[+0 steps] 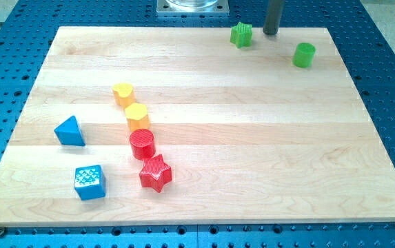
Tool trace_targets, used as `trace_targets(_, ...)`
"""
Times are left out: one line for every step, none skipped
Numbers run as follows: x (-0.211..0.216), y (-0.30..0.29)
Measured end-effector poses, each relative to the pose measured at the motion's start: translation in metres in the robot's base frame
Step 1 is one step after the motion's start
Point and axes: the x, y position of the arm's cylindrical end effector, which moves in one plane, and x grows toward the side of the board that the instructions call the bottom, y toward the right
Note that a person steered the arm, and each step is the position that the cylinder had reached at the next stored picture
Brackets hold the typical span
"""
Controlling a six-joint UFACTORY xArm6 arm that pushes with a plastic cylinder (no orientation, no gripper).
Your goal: Move the green star above the yellow heart
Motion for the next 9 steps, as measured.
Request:
trace_targets(-0.002,0.000)
trace_targets(0.005,-0.056)
trace_targets(0.068,-0.163)
trace_targets(0.079,-0.182)
trace_targets(0.076,-0.155)
trace_targets(0.079,-0.133)
trace_targets(0.085,-0.133)
trace_targets(0.100,-0.132)
trace_targets(0.122,-0.135)
